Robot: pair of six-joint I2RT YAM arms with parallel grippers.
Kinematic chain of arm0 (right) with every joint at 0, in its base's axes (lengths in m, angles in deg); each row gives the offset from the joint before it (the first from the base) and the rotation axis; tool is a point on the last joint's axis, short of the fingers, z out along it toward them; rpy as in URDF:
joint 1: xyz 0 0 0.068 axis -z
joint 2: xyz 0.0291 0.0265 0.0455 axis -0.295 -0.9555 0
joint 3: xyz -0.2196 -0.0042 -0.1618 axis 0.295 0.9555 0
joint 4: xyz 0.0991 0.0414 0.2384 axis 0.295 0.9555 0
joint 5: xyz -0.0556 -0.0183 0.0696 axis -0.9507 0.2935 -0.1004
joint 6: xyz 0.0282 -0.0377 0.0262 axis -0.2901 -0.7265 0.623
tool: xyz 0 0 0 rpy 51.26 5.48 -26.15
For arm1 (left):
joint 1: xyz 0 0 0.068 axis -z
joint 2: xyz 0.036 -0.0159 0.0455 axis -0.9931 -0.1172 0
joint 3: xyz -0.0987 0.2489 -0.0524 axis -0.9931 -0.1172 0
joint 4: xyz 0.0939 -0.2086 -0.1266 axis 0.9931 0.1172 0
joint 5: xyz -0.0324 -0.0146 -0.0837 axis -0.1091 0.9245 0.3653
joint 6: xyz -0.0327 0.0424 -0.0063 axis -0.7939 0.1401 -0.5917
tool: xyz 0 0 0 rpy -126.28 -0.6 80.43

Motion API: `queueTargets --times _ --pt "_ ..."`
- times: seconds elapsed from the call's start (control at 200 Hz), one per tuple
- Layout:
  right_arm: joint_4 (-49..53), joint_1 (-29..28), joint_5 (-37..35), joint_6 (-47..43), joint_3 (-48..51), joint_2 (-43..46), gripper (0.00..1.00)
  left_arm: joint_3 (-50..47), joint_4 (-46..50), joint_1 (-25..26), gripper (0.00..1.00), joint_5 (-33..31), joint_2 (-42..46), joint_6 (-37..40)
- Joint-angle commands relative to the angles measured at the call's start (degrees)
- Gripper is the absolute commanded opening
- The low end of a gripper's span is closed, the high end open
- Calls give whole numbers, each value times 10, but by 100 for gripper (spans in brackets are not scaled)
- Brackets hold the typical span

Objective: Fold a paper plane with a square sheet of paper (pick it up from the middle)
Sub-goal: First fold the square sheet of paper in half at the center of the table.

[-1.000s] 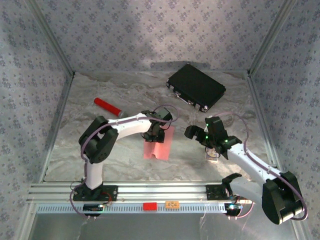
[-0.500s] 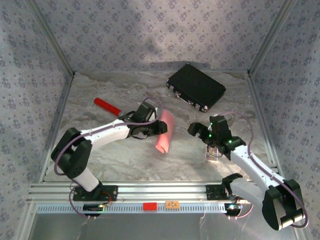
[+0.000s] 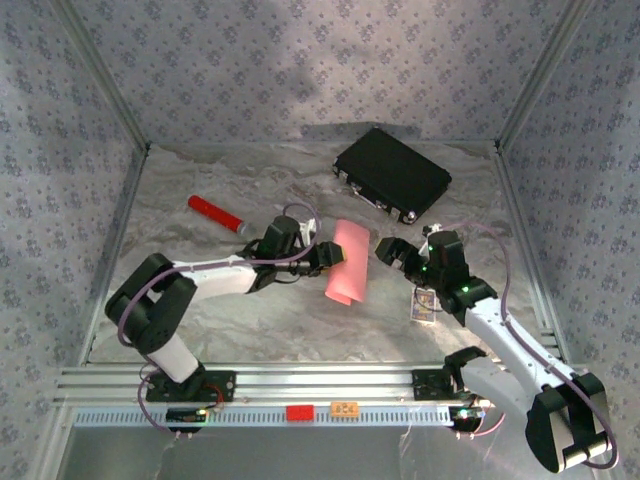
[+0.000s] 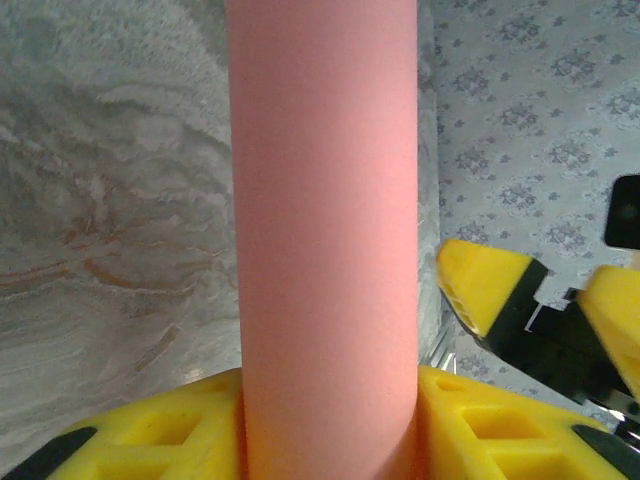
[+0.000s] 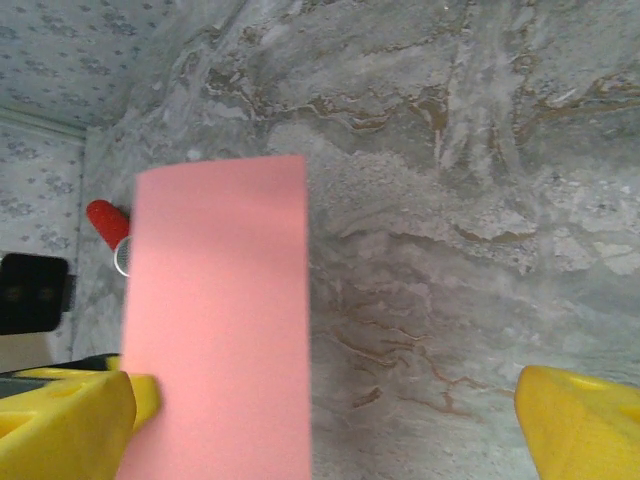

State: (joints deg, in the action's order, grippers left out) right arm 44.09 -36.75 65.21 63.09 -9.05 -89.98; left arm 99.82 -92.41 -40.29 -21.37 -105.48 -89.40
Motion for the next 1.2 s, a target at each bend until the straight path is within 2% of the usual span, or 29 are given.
queueTargets --times 0.0,0.27,0.805,1.069,1.194 --pt "-34 5 23 11 16 -3 99 -3 -58 17 42 11 -18 -28" --pt "-44 8 71 -21 19 -24 99 -19 -70 37 41 -29 -44 -47" --pt "-72 7 91 -16 32 -59 99 -48 -101 56 41 -91 -80 -81" --pt "-78 5 92 -15 31 -74 99 -34 -10 60 42 -124 -75 -50" --pt "-78 5 92 -14 31 -78 99 -17 63 60 48 -143 -65 -17"
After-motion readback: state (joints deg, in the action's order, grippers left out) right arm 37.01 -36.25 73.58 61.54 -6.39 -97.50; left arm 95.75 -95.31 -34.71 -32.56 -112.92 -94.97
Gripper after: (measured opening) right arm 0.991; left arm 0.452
